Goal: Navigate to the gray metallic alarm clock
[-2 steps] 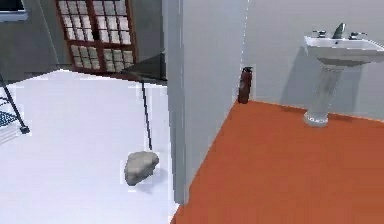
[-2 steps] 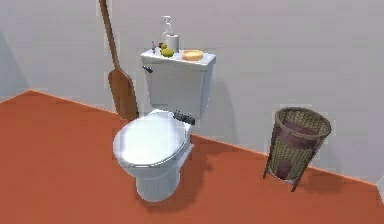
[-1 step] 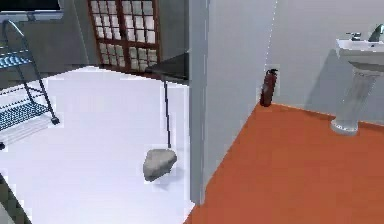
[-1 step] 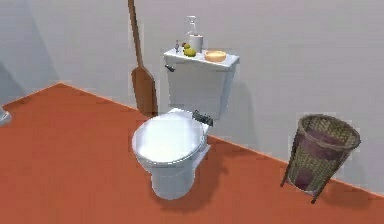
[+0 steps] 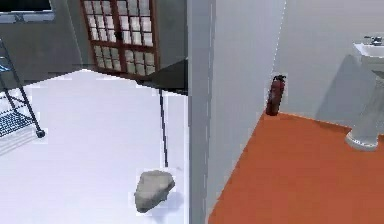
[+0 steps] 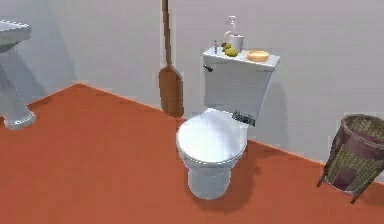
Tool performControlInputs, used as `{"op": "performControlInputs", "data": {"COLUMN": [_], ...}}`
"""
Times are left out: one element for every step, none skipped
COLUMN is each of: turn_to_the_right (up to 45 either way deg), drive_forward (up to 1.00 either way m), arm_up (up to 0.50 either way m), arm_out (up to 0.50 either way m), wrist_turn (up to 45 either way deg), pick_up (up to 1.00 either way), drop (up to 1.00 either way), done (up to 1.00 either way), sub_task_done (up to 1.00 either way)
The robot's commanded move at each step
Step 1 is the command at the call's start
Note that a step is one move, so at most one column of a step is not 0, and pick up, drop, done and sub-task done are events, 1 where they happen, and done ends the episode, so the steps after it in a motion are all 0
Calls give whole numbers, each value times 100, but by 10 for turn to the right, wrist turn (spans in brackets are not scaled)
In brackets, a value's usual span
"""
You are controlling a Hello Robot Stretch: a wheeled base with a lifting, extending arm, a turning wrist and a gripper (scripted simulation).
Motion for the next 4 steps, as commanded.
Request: {"op": "performControlInputs", "data": {"turn_to_the_right": [-150, 0, -390, 0], "drive_forward": [0, 30, 0, 90], "arm_up": [0, 0, 0, 0], "arm_out": [0, 0, 0, 0], "wrist_turn": [0, 0, 0, 0], "pick_up": [0, 0, 0, 0], "drop": [0, 0, 0, 0], "done": [0, 0, 0, 0], "sub_task_done": [0, 0, 0, 0]}}
